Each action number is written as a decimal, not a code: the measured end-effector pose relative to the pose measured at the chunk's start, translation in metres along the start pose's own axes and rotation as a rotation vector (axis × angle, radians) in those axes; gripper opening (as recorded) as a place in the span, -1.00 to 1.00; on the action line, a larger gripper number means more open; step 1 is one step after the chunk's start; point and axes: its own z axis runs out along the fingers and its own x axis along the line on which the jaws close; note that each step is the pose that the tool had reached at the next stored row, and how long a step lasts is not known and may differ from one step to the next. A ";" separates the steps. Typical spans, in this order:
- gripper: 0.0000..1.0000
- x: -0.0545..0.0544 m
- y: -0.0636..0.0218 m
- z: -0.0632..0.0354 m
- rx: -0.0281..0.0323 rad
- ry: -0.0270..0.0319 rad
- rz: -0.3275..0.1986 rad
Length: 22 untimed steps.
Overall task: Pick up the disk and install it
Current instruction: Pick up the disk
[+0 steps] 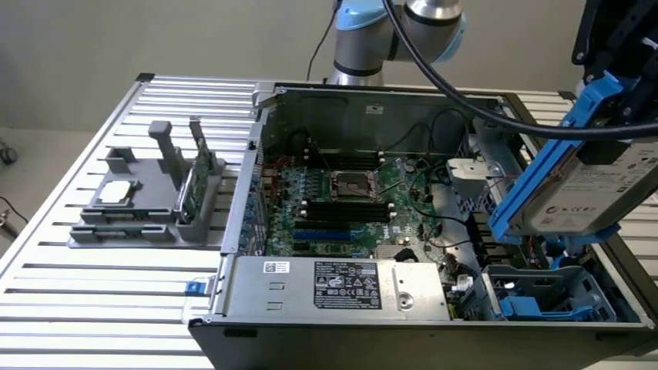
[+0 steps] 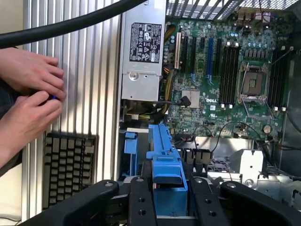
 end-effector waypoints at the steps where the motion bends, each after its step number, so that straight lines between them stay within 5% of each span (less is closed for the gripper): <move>1: -0.35 0.002 -0.0009 0.0008 0.0012 -0.0011 0.000; 22: -0.35 0.017 -0.0193 0.0320 0.0104 -0.0077 0.040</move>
